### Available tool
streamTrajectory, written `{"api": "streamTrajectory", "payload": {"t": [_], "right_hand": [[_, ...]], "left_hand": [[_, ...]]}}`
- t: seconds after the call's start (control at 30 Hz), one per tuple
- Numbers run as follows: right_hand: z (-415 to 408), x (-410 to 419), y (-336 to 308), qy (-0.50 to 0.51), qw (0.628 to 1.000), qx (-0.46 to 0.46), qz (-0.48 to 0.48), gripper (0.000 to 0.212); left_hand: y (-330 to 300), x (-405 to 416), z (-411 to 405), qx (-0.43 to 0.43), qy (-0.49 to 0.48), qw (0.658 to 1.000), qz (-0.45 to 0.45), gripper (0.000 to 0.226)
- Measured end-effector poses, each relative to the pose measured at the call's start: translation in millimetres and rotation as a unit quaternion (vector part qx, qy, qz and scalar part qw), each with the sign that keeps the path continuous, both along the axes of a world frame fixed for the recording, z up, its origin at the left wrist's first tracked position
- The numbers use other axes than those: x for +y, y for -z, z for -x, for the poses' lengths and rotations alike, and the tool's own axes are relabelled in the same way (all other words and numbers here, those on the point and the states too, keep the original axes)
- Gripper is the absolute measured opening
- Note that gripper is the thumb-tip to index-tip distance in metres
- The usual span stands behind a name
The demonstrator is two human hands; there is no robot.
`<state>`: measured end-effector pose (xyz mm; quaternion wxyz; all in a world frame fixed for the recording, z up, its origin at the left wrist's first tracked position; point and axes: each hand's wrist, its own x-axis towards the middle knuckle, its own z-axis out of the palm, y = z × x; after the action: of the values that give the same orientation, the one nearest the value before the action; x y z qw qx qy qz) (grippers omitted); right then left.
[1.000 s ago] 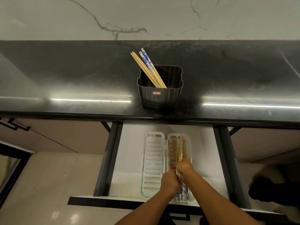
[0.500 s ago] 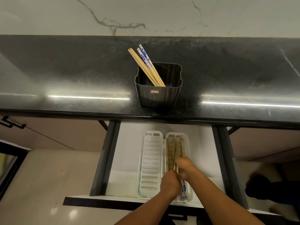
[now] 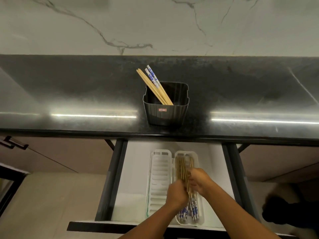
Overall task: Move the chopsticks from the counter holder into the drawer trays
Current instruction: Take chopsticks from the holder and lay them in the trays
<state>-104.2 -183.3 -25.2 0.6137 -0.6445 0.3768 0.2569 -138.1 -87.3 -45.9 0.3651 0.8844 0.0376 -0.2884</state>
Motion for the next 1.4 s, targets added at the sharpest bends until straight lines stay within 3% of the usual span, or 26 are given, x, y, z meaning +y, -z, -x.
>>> {"api": "streamTrajectory", "payload": {"t": [0.13,0.3,0.43,0.57,0.73,1.03,1.17,1.3,1.4], "right_hand": [[-11.7,2.8,-20.7,-0.057,0.99,-0.08,0.097,0.024],[-32.6,13.3,-74.6,-0.118,0.931,-0.259,0.229,0.013],[-52.7,34.3,-134.5,-0.117,0.872,-0.389,0.273,0.016],[-84.5,45.9,-178.5,-0.127,0.843,-0.44,0.281,0.011],[-137.7,51.4,-195.8,-0.167,0.818,-0.451,0.315,0.01],[-196.2,62.1,-171.3,-0.283,0.831,-0.319,0.357,0.022],[-207.2,65.8,-159.5,-0.305,0.834,-0.287,0.358,0.031],[-211.4,69.0,-150.3,-0.318,0.814,-0.303,0.381,0.035],[-207.4,72.7,-147.1,-0.297,0.776,-0.341,0.44,0.039]], "left_hand": [[-27.2,18.5,-27.3,-0.095,-0.109,0.986,0.088,0.017],[-62.8,49.3,-70.9,-0.187,-0.21,0.947,0.158,0.017],[-96.0,74.5,-103.6,-0.255,-0.295,0.905,0.168,0.021],[-131.4,92.8,-130.4,-0.286,-0.363,0.863,0.203,0.018],[-166.0,104.0,-163.1,-0.319,-0.386,0.84,0.209,0.015],[-177.6,104.6,-226.4,-0.252,-0.295,0.908,0.156,0.016],[-176.3,98.9,-246.3,-0.236,-0.267,0.915,0.189,0.028],[-173.3,94.5,-256.9,-0.222,-0.282,0.903,0.236,0.032],[-169.2,93.9,-260.7,-0.226,-0.296,0.895,0.246,0.031]]}}
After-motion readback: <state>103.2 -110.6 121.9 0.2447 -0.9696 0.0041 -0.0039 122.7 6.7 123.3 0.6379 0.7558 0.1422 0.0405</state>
